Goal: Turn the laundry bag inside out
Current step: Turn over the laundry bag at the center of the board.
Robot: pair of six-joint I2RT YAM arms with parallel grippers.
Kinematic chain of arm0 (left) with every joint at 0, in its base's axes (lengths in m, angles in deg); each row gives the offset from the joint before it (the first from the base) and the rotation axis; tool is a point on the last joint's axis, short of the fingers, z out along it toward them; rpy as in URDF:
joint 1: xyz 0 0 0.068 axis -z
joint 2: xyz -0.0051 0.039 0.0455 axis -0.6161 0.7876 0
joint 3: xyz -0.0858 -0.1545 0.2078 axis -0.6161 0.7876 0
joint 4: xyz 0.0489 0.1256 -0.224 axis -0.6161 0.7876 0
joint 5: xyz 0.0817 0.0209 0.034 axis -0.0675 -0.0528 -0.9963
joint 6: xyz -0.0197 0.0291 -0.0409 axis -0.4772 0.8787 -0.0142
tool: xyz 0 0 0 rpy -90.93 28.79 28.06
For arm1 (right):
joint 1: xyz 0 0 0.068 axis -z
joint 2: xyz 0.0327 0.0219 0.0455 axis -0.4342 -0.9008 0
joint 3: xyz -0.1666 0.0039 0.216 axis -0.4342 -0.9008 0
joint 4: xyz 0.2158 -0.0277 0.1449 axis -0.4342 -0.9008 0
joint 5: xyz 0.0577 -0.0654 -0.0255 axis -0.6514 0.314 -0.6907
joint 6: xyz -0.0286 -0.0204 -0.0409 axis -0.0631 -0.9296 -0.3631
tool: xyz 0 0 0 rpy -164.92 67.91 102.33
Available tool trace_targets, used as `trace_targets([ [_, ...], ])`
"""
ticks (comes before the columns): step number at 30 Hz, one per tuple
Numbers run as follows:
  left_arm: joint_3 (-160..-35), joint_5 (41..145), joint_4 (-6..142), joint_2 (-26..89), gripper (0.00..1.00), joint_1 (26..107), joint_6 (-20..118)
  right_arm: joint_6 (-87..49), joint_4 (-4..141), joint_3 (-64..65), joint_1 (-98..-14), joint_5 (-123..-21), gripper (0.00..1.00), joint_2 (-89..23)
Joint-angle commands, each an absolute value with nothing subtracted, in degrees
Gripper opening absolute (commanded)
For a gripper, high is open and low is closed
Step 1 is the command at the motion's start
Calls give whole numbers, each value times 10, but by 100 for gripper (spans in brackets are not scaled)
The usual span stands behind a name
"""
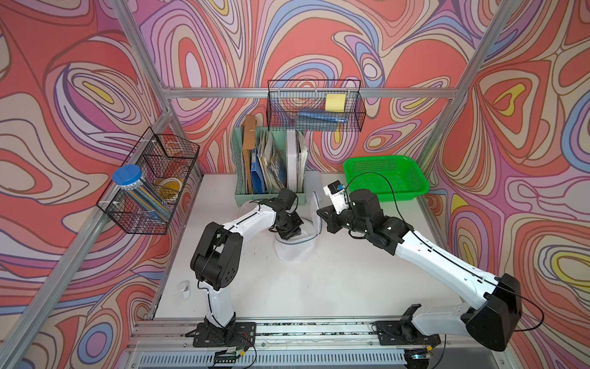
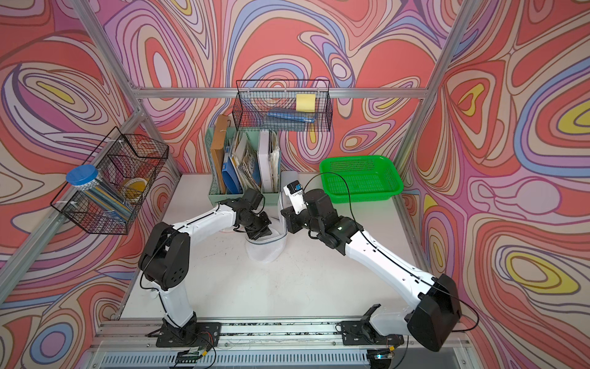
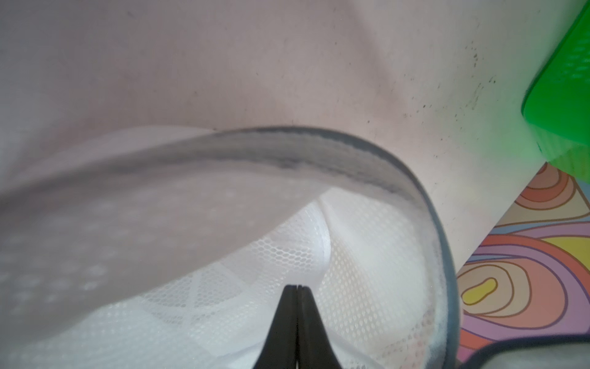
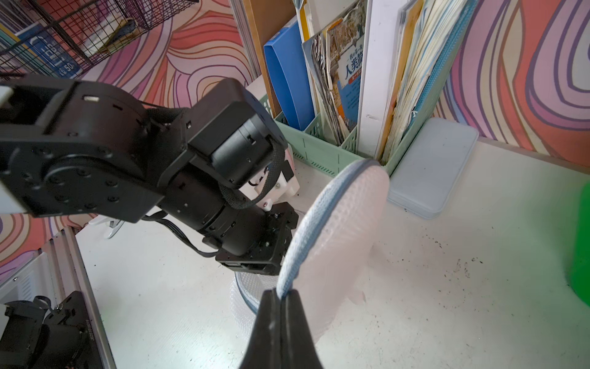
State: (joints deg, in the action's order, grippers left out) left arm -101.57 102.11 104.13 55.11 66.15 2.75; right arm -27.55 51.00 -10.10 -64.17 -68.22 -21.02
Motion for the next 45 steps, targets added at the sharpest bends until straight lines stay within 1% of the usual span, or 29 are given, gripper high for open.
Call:
trace_targets([
  [1, -1003, 1049, 1019, 576, 6, 670, 8, -273, 536, -96, -644, -682, 0, -219],
  [7, -966, 1038, 962, 623, 5, 672, -44, -256, 540, -87, -645, -709, 0, -220],
  [16, -973, 993, 1004, 655, 3, 672, -50, -256, 485, 11, -645, -728, 0, -195],
  [19, -978, 981, 1019, 656, 4, 671, -47, -264, 463, 44, -645, -735, 0, -196],
  [27, -989, 967, 1035, 640, 5, 670, -31, -272, 463, 42, -645, -731, 0, -193],
  [28, -994, 969, 1040, 632, 6, 670, -29, -278, 460, 34, -645, -727, 0, -194],
  [30, -1005, 972, 1050, 612, 13, 670, -16, -294, 458, 16, -644, -715, 0, -197],
  [31, -1012, 969, 1060, 601, 18, 670, -7, -301, 458, 6, -645, -708, 0, -197],
  [33, -1019, 973, 1072, 576, 35, 667, 8, -321, 461, -11, -645, -693, 0, -200],
  [38, -1017, 974, 1114, 516, 50, 654, 34, -367, 456, -31, -645, -646, 0, -211],
  [40, -1012, 975, 1131, 494, 54, 645, 36, -389, 448, -30, -645, -631, 0, -215],
  [42, -1004, 983, 1139, 473, 54, 636, 38, -413, 451, -35, -645, -626, 0, -214],
  [45, -993, 1025, 1133, 455, 55, 614, 34, -455, 452, -40, -645, -627, 0, -212],
])
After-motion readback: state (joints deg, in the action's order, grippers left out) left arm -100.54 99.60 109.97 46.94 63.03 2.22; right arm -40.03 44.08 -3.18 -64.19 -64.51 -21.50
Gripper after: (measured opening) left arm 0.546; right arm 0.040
